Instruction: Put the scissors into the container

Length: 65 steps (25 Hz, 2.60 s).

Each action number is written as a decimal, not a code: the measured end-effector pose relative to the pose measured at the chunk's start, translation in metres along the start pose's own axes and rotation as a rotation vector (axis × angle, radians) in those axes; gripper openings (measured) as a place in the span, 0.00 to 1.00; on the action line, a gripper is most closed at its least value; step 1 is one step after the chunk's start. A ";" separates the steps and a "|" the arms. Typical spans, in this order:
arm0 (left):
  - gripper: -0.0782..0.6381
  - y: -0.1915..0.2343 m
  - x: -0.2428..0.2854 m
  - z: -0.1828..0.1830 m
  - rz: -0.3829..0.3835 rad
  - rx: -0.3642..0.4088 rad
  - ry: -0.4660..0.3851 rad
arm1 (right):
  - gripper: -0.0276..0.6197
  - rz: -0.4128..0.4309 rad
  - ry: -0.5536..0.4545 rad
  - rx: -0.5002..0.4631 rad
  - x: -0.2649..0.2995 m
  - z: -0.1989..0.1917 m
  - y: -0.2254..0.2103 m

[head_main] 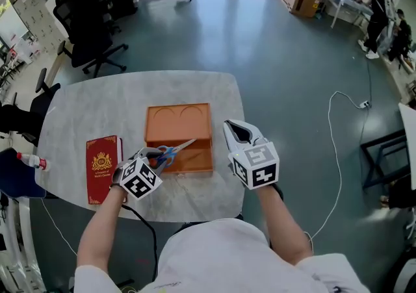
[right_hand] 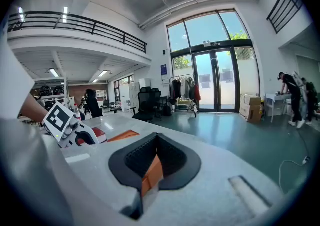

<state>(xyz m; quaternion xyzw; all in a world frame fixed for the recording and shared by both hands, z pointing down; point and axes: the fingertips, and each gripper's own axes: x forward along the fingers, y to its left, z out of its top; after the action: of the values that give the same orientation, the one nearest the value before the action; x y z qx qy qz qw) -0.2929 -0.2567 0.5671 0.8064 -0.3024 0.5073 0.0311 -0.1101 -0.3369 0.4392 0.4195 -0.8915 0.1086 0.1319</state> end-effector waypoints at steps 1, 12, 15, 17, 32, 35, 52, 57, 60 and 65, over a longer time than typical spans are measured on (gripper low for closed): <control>0.22 -0.001 0.003 0.000 -0.021 0.023 0.012 | 0.05 -0.006 0.000 0.003 0.000 0.000 -0.001; 0.22 -0.004 0.028 -0.003 -0.150 0.147 0.107 | 0.05 -0.061 0.003 0.028 -0.008 -0.005 -0.018; 0.22 -0.006 0.035 -0.006 -0.177 0.152 0.131 | 0.05 -0.072 0.006 0.034 -0.010 -0.008 -0.023; 0.22 -0.008 0.040 -0.007 -0.189 0.162 0.149 | 0.05 -0.078 0.009 0.037 -0.011 -0.010 -0.026; 0.22 -0.012 0.055 -0.016 -0.214 0.170 0.237 | 0.05 -0.074 0.019 0.049 -0.012 -0.016 -0.033; 0.22 -0.011 0.057 -0.020 -0.206 0.164 0.257 | 0.05 -0.074 0.020 0.052 -0.013 -0.016 -0.034; 0.22 0.012 0.017 -0.006 -0.039 -0.108 0.112 | 0.05 -0.008 0.018 0.047 -0.007 -0.014 -0.019; 0.22 0.022 -0.003 -0.001 0.036 -0.207 0.040 | 0.05 0.033 0.018 0.033 -0.001 -0.012 -0.008; 0.22 0.029 -0.016 0.001 0.078 -0.271 0.006 | 0.05 0.056 0.019 0.022 0.002 -0.009 -0.001; 0.22 0.044 -0.042 0.010 0.189 -0.391 -0.099 | 0.05 0.087 0.020 0.007 0.007 -0.006 0.009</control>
<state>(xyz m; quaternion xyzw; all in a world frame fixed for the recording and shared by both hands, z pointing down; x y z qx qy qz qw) -0.3199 -0.2768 0.5161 0.7770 -0.4705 0.3995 0.1240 -0.1203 -0.3342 0.4461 0.3797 -0.9071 0.1216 0.1346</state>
